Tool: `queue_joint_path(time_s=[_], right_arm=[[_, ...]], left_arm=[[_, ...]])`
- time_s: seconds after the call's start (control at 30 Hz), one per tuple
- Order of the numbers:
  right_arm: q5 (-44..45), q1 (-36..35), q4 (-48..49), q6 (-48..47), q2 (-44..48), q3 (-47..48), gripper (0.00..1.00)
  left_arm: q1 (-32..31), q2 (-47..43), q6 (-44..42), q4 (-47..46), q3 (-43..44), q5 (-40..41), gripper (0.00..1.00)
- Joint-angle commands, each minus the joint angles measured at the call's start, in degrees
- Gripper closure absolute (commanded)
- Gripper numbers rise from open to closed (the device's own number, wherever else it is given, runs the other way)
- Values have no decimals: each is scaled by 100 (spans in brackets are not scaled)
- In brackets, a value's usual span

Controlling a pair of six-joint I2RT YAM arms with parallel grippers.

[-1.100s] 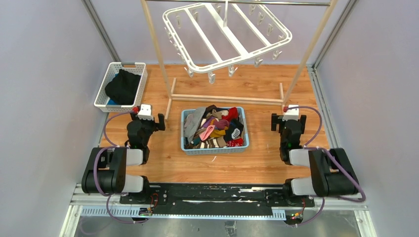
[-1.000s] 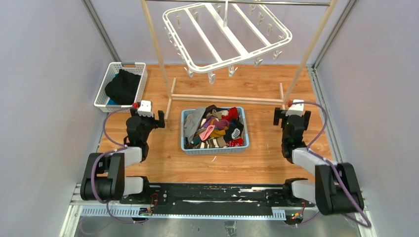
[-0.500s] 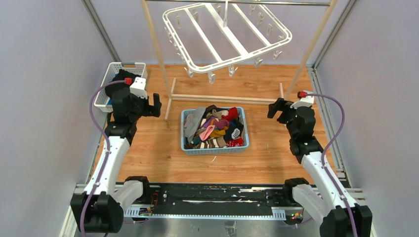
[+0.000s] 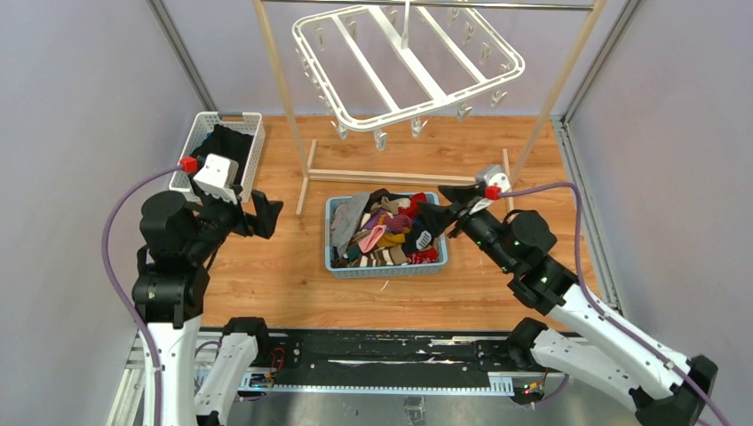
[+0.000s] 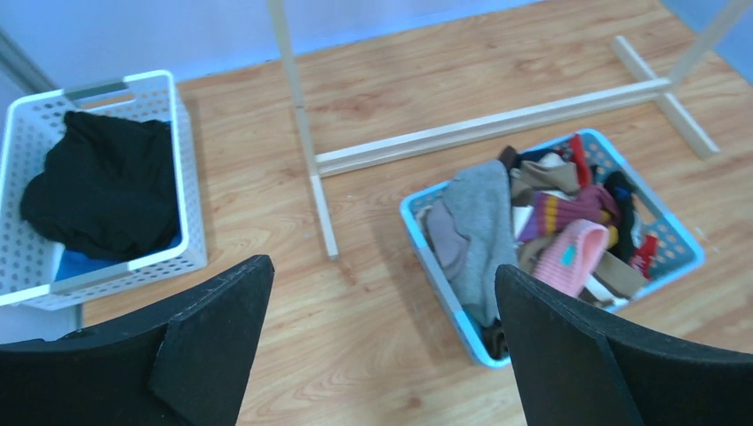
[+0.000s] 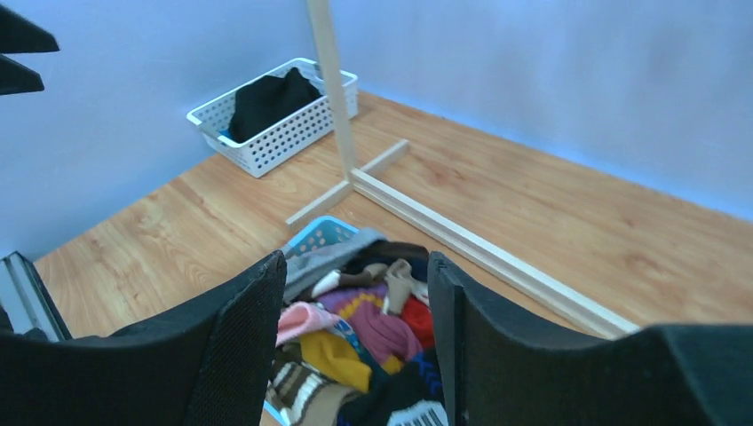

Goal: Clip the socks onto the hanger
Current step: Open the clamp at the hanger.

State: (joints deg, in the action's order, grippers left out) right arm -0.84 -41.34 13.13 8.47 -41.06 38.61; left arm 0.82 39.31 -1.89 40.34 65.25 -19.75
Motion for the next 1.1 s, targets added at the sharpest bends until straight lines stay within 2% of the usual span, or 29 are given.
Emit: queue_joint_path(time_s=[0.0, 0.13, 0.3, 0.43, 0.57, 1.07], right_arm=[[777, -948, 796, -1223, -703, 463, 39], [1054, -1501, 1255, -1916, -1506, 957, 38], [974, -1517, 1610, -2158, -2157, 1430, 41], [822, -1517, 1665, -2401, -2497, 1797, 48], [824, -1501, 1707, -2597, -2813, 2137, 52], [825, -1229, 1870, -2602, -3182, 2545, 60]], left_arm=[[-20, -198, 98, 435, -73, -747, 0], [-20, 57, 155, 419, -15, -1139, 2], [-20, 41, 275, 106, -154, -1644, 3], [-20, 5, 243, -115, -264, -1991, 3], [-20, 101, 320, -251, -188, -2195, 3], [-19, -23, 450, -410, -116, -2391, 4]])
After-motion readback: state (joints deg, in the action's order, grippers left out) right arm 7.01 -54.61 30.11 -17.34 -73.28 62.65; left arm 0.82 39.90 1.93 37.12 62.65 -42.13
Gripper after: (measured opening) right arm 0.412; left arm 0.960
